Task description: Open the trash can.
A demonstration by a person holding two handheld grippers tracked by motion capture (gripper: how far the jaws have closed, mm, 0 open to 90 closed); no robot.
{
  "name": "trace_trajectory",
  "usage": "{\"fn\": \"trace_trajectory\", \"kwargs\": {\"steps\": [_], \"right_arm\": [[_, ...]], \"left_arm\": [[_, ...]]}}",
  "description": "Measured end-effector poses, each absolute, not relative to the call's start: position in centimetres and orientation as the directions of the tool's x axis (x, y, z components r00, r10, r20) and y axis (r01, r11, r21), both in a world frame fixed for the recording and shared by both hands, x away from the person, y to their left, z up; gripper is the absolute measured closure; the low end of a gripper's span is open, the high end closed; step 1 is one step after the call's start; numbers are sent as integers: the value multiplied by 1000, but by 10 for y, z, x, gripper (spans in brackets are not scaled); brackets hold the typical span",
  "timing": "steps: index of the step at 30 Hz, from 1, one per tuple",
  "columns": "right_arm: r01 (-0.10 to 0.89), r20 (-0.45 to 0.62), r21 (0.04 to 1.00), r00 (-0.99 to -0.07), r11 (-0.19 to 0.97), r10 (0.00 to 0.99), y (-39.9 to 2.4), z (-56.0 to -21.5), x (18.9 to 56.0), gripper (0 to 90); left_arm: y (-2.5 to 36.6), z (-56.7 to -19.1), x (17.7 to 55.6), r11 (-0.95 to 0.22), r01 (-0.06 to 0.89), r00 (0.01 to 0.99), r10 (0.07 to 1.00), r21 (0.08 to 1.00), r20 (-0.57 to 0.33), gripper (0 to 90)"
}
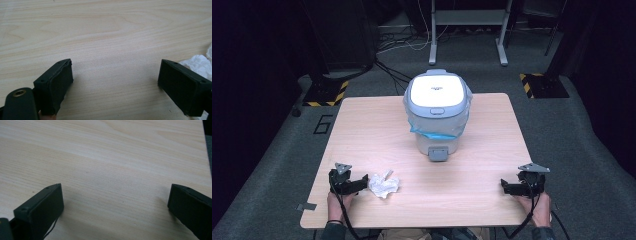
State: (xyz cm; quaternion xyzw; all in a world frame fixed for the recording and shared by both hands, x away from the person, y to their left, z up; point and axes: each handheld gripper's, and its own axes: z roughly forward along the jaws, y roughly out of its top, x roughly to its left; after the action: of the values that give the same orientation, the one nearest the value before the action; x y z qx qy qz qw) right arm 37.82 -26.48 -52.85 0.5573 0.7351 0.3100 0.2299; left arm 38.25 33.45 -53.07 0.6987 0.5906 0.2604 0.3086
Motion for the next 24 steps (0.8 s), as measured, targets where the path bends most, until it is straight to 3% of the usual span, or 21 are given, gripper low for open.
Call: {"fn": "trace_trajectory", "kwargs": {"steps": [24], "right_arm": [[621,49,746,-414,242,909,-224,-486,396,3]], "left_arm": [[334,-531,382,-109,666,166,986,738,-4,120]]}}
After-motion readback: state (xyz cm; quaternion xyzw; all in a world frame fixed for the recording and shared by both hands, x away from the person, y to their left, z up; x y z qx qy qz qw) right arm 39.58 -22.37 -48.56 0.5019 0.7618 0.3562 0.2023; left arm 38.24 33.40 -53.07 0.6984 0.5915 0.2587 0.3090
